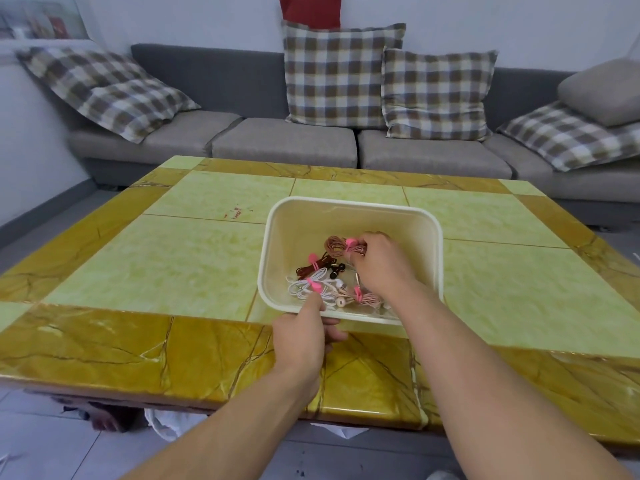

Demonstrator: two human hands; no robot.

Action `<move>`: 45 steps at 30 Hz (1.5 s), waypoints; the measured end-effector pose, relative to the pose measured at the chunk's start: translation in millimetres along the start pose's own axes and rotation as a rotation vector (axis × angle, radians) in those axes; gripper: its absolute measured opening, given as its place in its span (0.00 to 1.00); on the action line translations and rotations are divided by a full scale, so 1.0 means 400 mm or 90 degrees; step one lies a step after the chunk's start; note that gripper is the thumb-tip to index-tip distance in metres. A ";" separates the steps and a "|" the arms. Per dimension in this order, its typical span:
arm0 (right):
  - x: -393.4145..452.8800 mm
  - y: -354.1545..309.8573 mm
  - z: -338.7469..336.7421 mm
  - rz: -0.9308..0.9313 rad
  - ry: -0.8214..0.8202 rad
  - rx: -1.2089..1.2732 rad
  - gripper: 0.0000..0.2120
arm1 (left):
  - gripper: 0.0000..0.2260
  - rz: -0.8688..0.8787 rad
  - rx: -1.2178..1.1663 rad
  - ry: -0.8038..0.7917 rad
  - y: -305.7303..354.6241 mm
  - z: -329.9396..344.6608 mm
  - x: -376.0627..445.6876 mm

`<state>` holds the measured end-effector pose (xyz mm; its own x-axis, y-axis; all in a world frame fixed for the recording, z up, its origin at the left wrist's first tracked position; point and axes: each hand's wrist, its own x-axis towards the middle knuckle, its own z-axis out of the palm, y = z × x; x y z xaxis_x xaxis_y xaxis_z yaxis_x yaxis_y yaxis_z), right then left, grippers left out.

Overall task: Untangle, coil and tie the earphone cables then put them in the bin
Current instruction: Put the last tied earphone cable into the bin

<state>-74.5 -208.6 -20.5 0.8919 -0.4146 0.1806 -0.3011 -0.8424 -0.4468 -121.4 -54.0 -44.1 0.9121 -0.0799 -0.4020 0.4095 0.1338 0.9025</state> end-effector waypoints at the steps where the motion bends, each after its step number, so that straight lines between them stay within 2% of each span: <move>1: 0.007 0.000 0.004 0.011 -0.003 -0.001 0.10 | 0.11 0.001 -0.002 0.003 -0.001 0.003 -0.001; 6: 0.023 0.005 -0.011 0.055 -0.006 -0.031 0.08 | 0.16 0.003 -0.017 0.020 0.000 0.016 0.003; 10: 0.007 -0.007 -0.036 0.059 -0.017 -0.065 0.20 | 0.18 0.016 -0.022 0.021 0.004 0.020 0.007; 13: 0.002 -0.014 -0.050 0.061 0.000 -0.024 0.23 | 0.17 0.028 -0.030 0.013 0.012 0.028 0.010; 17: -0.030 -0.020 -0.088 -0.002 0.136 0.012 0.20 | 0.14 0.037 -0.068 0.011 0.038 0.037 0.026; 19: -0.046 -0.005 -0.110 -0.024 0.229 -0.039 0.17 | 0.13 0.047 -0.080 0.015 0.055 0.038 0.038; 22: -0.045 0.046 -0.141 0.050 0.273 -0.078 0.17 | 0.10 0.058 -0.082 0.020 0.079 0.035 0.054; 24: -0.043 0.085 -0.160 0.121 0.239 0.009 0.20 | 0.10 0.052 -0.077 0.021 0.095 0.035 0.069; 27: -0.042 0.112 -0.167 0.176 0.149 0.232 0.19 | 0.12 0.052 -0.076 0.005 0.116 0.020 0.100; 30: -0.050 0.120 -0.163 0.187 0.116 0.262 0.14 | 0.14 0.086 -0.060 -0.033 0.110 0.014 0.124; 32: -0.053 0.124 -0.158 0.224 0.119 0.263 0.12 | 0.16 0.148 -0.042 -0.055 0.098 0.014 0.135; 35: -0.063 0.109 -0.138 0.269 0.098 0.366 0.07 | 0.21 0.223 -0.010 -0.085 0.083 0.011 0.147; 37: -0.077 0.081 -0.118 0.278 0.072 0.487 0.08 | 0.27 0.229 0.006 -0.083 0.077 0.002 0.151; 38: -0.085 0.063 -0.106 0.281 0.055 0.544 0.09 | 0.27 0.237 0.012 -0.079 0.073 -0.004 0.153; 41: -0.107 0.000 -0.071 0.281 -0.016 0.664 0.11 | 0.16 0.261 0.025 -0.083 0.068 -0.025 0.161; 42: -0.112 -0.020 -0.059 0.276 -0.041 0.698 0.12 | 0.16 0.261 0.033 -0.074 0.070 -0.033 0.168; 45: -0.112 -0.063 -0.032 0.278 -0.088 0.817 0.11 | 0.25 0.235 0.036 -0.017 0.094 -0.043 0.194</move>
<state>-111.3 -173.2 -6.1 0.8543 -0.4616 -0.2389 -0.1099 0.2888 -0.9511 -34.9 -38.3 -43.9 0.9971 -0.0622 -0.0445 0.0508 0.1036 0.9933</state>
